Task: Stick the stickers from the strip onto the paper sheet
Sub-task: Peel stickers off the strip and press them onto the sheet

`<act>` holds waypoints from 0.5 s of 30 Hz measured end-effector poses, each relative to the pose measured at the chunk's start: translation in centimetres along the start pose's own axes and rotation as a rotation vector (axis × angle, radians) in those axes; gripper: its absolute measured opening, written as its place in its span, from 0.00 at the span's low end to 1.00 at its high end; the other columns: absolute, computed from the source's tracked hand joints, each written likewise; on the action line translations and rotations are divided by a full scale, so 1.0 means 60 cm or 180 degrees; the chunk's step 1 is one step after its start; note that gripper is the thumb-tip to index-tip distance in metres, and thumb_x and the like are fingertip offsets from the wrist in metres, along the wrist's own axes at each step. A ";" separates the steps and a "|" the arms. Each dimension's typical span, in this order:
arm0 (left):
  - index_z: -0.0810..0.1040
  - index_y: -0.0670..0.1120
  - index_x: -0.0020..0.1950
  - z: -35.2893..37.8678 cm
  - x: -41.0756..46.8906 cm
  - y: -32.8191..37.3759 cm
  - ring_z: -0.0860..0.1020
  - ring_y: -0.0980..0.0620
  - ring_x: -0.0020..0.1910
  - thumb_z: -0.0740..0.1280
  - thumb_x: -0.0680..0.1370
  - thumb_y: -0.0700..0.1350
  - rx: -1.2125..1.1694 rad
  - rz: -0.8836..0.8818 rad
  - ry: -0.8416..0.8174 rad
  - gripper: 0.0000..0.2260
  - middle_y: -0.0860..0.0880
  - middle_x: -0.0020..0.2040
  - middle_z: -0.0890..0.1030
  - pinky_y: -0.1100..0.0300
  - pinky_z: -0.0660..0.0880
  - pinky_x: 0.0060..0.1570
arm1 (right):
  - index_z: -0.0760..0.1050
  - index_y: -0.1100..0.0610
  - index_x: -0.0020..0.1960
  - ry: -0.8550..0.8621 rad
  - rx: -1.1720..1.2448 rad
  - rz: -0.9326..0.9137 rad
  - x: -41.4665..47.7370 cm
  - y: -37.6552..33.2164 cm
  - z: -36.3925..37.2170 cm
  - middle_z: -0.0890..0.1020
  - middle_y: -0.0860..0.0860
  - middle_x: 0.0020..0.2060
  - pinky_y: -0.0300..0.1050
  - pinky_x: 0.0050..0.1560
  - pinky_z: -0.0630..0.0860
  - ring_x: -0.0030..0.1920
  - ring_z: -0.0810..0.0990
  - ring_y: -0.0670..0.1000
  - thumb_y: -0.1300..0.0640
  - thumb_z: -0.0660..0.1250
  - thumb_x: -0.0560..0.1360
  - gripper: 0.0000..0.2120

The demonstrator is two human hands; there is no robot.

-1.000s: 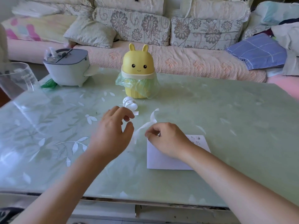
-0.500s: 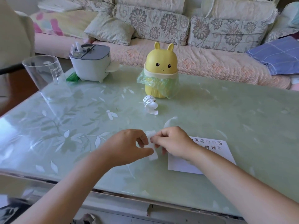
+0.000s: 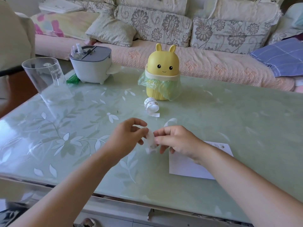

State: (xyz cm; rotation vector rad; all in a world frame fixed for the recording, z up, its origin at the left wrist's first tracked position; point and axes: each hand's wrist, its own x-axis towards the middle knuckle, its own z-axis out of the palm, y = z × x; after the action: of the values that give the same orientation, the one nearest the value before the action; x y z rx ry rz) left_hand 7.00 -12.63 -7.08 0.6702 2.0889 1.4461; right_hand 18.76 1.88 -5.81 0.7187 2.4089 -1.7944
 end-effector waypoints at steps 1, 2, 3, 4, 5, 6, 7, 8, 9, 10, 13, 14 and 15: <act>0.78 0.49 0.53 -0.001 0.001 0.003 0.80 0.54 0.33 0.68 0.79 0.44 -0.0202 -0.0035 0.0049 0.04 0.52 0.38 0.85 0.62 0.72 0.34 | 0.83 0.55 0.53 -0.0062 -0.0043 -0.0034 -0.001 0.000 -0.001 0.86 0.49 0.43 0.37 0.37 0.70 0.38 0.81 0.47 0.57 0.71 0.77 0.06; 0.78 0.49 0.55 -0.002 0.002 0.006 0.80 0.54 0.34 0.68 0.79 0.44 -0.0391 -0.0081 0.0101 0.05 0.51 0.39 0.85 0.62 0.73 0.34 | 0.83 0.56 0.51 -0.0095 -0.0043 -0.0055 -0.002 0.000 -0.002 0.86 0.49 0.41 0.35 0.36 0.70 0.38 0.80 0.46 0.57 0.72 0.76 0.05; 0.77 0.48 0.56 -0.002 0.003 0.007 0.80 0.53 0.33 0.68 0.79 0.44 -0.0557 -0.0131 0.0155 0.06 0.51 0.40 0.85 0.62 0.74 0.34 | 0.84 0.57 0.50 -0.0088 -0.0020 -0.0061 -0.002 0.001 -0.002 0.85 0.48 0.40 0.35 0.35 0.70 0.37 0.80 0.46 0.57 0.73 0.76 0.05; 0.77 0.47 0.57 -0.001 0.003 0.008 0.81 0.52 0.33 0.68 0.79 0.45 -0.0698 -0.0192 0.0191 0.08 0.51 0.39 0.85 0.62 0.75 0.35 | 0.84 0.58 0.49 -0.0045 0.0023 -0.0058 0.000 0.002 -0.001 0.85 0.48 0.40 0.37 0.35 0.69 0.37 0.80 0.47 0.56 0.73 0.76 0.05; 0.76 0.46 0.58 0.000 0.003 0.010 0.81 0.52 0.33 0.67 0.79 0.46 -0.0837 -0.0274 0.0193 0.09 0.51 0.39 0.85 0.61 0.75 0.36 | 0.84 0.59 0.49 0.0011 0.0092 -0.0048 0.001 0.002 -0.001 0.85 0.48 0.40 0.39 0.35 0.68 0.37 0.80 0.48 0.55 0.73 0.77 0.07; 0.76 0.45 0.59 0.001 0.003 0.012 0.81 0.51 0.34 0.67 0.80 0.48 -0.1002 -0.0389 0.0146 0.11 0.50 0.40 0.85 0.59 0.75 0.37 | 0.84 0.60 0.49 0.0059 0.0193 -0.0034 0.003 0.002 -0.001 0.85 0.48 0.40 0.40 0.34 0.67 0.36 0.80 0.49 0.55 0.73 0.76 0.08; 0.75 0.45 0.59 0.002 0.003 0.014 0.80 0.50 0.35 0.66 0.80 0.51 -0.1183 -0.0532 0.0051 0.12 0.48 0.41 0.85 0.58 0.74 0.38 | 0.84 0.61 0.50 0.0099 0.0309 -0.0013 0.005 0.002 -0.002 0.85 0.49 0.41 0.40 0.34 0.66 0.35 0.80 0.50 0.55 0.73 0.76 0.09; 0.74 0.44 0.58 0.002 0.003 0.015 0.80 0.48 0.36 0.66 0.80 0.54 -0.1330 -0.0691 -0.0059 0.15 0.46 0.42 0.85 0.57 0.73 0.38 | 0.84 0.61 0.51 0.0129 0.0433 0.0014 0.006 0.000 -0.003 0.85 0.50 0.41 0.40 0.33 0.66 0.34 0.80 0.50 0.55 0.74 0.75 0.09; 0.73 0.44 0.57 0.002 0.003 0.015 0.80 0.48 0.37 0.65 0.79 0.57 -0.1387 -0.0844 -0.0156 0.16 0.45 0.42 0.85 0.57 0.72 0.39 | 0.84 0.60 0.51 0.0151 0.0548 0.0038 0.006 -0.001 -0.004 0.85 0.50 0.41 0.40 0.32 0.65 0.33 0.79 0.50 0.56 0.74 0.75 0.09; 0.74 0.45 0.54 0.001 0.003 0.014 0.79 0.47 0.37 0.65 0.78 0.59 -0.1287 -0.0942 -0.0241 0.18 0.45 0.42 0.85 0.56 0.72 0.39 | 0.84 0.60 0.51 0.0173 0.0635 0.0045 0.006 -0.003 -0.005 0.85 0.51 0.41 0.40 0.31 0.65 0.32 0.79 0.49 0.56 0.75 0.75 0.09; 0.80 0.43 0.51 0.006 -0.001 0.011 0.80 0.50 0.38 0.67 0.77 0.58 -0.0686 -0.0793 -0.0485 0.18 0.47 0.42 0.84 0.56 0.72 0.42 | 0.84 0.57 0.51 0.0231 0.0481 -0.0063 0.005 -0.005 -0.007 0.86 0.50 0.39 0.39 0.29 0.64 0.32 0.79 0.50 0.56 0.76 0.74 0.08; 0.81 0.43 0.50 0.008 -0.003 0.012 0.80 0.51 0.38 0.68 0.77 0.55 -0.0637 -0.0723 -0.0477 0.15 0.49 0.40 0.84 0.57 0.72 0.42 | 0.83 0.56 0.52 0.0242 0.0395 -0.0125 0.005 -0.006 -0.006 0.86 0.50 0.39 0.37 0.28 0.65 0.32 0.79 0.51 0.56 0.76 0.73 0.09; 0.82 0.43 0.49 0.009 -0.005 0.014 0.80 0.52 0.37 0.69 0.78 0.52 -0.0640 -0.0682 -0.0418 0.12 0.49 0.38 0.83 0.58 0.72 0.42 | 0.82 0.56 0.53 0.0275 0.0336 -0.0186 0.004 -0.007 -0.004 0.86 0.51 0.39 0.35 0.28 0.66 0.33 0.80 0.52 0.56 0.77 0.73 0.10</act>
State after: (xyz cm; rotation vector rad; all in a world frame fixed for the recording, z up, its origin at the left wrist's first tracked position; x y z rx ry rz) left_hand 7.68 -12.17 -6.43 0.4358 1.8246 1.4260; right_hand 18.42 2.10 -5.43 0.7580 2.4279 -1.9654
